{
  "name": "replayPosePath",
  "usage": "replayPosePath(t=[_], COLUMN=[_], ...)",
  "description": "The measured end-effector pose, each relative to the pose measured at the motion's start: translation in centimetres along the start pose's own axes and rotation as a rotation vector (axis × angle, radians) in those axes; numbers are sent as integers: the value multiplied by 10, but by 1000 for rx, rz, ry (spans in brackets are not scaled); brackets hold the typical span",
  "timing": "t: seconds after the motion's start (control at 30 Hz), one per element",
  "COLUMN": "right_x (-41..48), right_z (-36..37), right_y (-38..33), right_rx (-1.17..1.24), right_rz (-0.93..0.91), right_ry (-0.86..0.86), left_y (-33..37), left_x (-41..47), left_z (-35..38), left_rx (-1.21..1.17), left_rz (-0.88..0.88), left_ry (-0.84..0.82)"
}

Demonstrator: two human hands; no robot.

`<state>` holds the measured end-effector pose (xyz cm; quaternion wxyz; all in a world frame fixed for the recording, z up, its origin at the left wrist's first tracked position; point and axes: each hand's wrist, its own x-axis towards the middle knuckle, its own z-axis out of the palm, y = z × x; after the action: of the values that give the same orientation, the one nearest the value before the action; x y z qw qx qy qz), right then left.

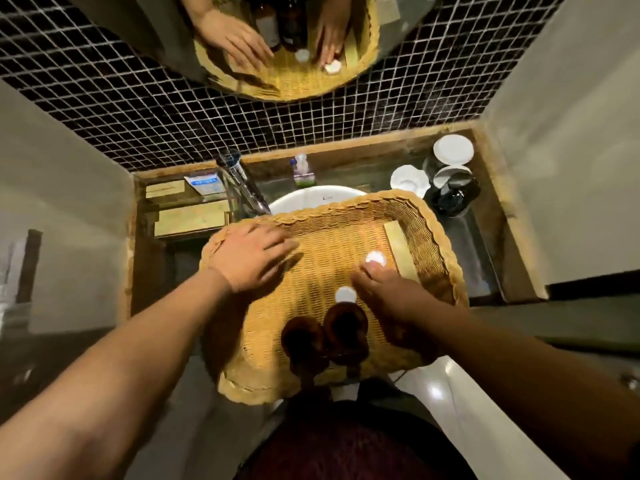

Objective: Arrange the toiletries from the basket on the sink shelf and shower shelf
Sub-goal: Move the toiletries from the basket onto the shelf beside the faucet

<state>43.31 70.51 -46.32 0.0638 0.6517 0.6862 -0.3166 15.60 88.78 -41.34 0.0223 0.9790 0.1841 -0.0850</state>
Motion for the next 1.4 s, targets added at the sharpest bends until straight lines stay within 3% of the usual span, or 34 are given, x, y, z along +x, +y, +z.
replayPosePath(t=[0.1,0.27,0.47,0.57,0.7,0.87,1.07,1.4], right_x=[-9,-7,13,21,28,25,23,22], right_z=[9,21,33,36,30,23,15,-5], right_y=[-4,4,13,13,7,11,15,9], right_rx=[23,-35,-163,-150,-63,-60,-111,-276], right_rz=[-81,108,182,189,162,65,8,-26], right_ry=[47,33,88,126,193,276,238,124], left_y=[31,56,70,70,69,63,69,63], left_x=[23,55,78,81,78,71,76,90], left_z=[19,48,72,69,66,67,66,39], left_rx=[-88,-198,14,32,-128,-275,-406,-302], left_rz=[112,313,520,579,421,136,60,-12], left_ry=[-108,-155,-263,-205,-58,-43,9,-98])
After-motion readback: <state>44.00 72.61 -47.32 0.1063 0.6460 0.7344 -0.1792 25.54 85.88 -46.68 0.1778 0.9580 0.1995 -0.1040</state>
